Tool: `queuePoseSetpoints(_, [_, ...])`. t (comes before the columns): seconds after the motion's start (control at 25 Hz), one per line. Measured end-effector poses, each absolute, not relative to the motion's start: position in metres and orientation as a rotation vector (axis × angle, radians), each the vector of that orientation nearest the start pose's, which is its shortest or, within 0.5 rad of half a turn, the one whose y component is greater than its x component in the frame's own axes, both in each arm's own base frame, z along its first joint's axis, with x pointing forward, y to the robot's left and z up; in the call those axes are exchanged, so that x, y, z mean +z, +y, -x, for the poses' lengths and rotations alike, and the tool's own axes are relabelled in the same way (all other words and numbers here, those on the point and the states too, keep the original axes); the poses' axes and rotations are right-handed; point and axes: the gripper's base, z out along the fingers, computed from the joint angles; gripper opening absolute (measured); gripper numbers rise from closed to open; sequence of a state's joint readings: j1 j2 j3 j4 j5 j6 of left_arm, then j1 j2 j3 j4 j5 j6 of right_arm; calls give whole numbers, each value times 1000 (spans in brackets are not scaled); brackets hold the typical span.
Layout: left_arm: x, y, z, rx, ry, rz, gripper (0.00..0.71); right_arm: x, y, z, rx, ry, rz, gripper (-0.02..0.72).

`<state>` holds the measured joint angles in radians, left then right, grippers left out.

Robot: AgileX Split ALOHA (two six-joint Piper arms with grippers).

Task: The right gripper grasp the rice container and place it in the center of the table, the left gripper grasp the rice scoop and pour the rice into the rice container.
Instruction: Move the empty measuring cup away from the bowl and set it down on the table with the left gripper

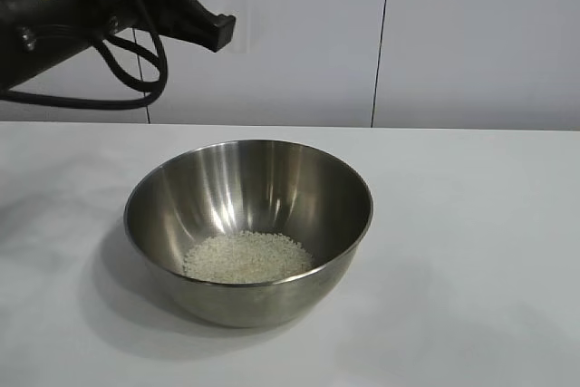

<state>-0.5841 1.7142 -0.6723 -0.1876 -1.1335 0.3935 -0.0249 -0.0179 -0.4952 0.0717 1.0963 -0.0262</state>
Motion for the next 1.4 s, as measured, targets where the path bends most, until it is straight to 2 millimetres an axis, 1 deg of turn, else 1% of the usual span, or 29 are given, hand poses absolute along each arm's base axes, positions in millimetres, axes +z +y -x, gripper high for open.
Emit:
queuePoseSetpoints(0.12, [207, -143, -279, -152, 1423, -336, 6, 273, 6, 9, 55, 2065, 7, 661])
queuePoseSetpoints(0.28, [185, -102, -268, -136, 1547, -219, 6, 273, 6, 9, 55, 2065, 7, 661])
queuePoseSetpoints(0.36, [174, -86, -261, -115, 1596, -208, 6, 273, 6, 9, 55, 2065, 7, 661])
queuePoseSetpoints(0.52, [162, -66, -253, -81, 1651, -228, 6, 273, 6, 9, 55, 2065, 7, 661])
queuePoseSetpoints(0.64, [155, -58, -255, -70, 1675, -256, 6, 273, 6, 9, 55, 2065, 7, 661])
queuePoseSetpoints(0.76, [139, -53, -257, -56, 1734, -265, 6, 273, 6, 9, 55, 2065, 7, 661])
queuePoseSetpoints(0.88, [128, -47, -259, -38, 1777, -253, 6, 273, 6, 9, 55, 2065, 7, 661])
queuePoseSetpoints(1.4, [96, -49, -273, -35, 1867, -267, 6, 273, 6, 9, 55, 2065, 7, 661])
